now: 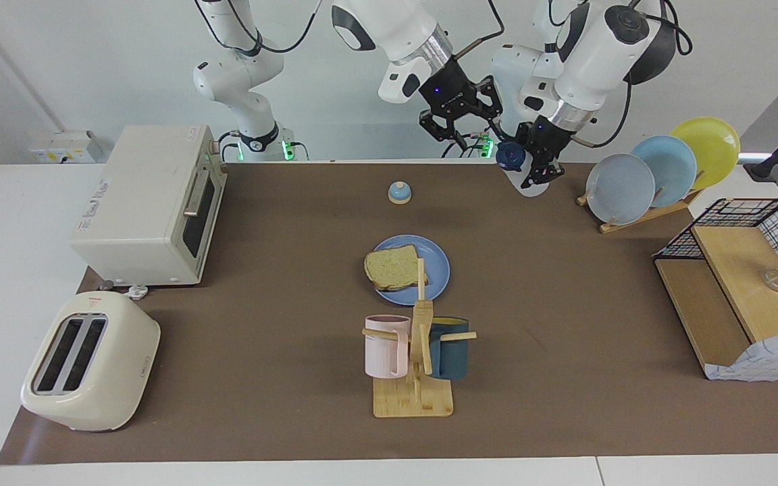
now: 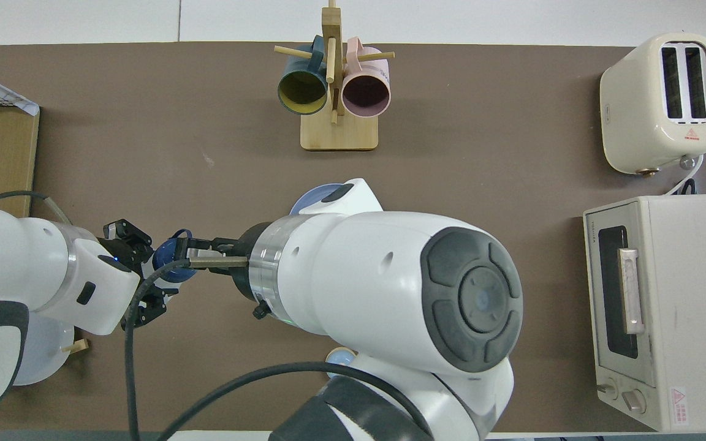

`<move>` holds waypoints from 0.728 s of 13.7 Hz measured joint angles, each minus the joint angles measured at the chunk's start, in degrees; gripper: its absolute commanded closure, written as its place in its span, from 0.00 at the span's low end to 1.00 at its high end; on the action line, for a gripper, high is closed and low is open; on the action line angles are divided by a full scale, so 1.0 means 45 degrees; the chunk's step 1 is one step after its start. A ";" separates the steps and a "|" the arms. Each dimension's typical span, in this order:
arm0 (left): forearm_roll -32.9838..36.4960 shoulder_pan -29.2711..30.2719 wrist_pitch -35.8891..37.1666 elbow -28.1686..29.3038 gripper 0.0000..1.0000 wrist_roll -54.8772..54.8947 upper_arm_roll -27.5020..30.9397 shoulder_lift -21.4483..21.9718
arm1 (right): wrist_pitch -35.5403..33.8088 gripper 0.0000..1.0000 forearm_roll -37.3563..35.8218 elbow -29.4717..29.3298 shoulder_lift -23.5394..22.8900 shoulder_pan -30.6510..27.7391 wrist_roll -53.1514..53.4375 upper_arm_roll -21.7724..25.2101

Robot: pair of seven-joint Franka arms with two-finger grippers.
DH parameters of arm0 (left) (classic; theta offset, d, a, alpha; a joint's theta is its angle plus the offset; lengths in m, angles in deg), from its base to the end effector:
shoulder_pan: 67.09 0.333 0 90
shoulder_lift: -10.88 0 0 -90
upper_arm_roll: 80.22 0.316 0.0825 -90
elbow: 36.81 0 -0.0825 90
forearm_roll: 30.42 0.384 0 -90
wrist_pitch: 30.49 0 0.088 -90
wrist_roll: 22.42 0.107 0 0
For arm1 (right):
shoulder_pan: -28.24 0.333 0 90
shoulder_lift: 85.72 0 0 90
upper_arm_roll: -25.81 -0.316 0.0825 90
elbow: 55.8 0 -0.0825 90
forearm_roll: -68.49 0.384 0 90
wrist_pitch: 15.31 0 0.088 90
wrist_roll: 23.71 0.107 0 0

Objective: Put bread on plate and add seasoning

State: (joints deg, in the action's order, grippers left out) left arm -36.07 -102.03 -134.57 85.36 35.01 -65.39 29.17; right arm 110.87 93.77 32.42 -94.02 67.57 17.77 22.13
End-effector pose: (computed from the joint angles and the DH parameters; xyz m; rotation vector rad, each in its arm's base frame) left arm 0.4350 -0.1567 0.5360 2.3274 -1.8472 0.0718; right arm 0.4659 0.4504 0.6263 -2.4769 0.1799 -0.1178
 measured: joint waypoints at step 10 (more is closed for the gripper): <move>0.0000 0.0000 -0.0162 0.0011 1.00 -0.0062 -0.0008 0.0000 | 0.0039 0.49 -0.0501 -0.0519 -0.0411 0.0368 0.0736 -0.0007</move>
State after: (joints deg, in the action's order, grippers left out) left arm -36.07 -102.03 -135.30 85.41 34.73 -65.42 29.17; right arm 111.05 91.51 30.08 -95.87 69.22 21.08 22.09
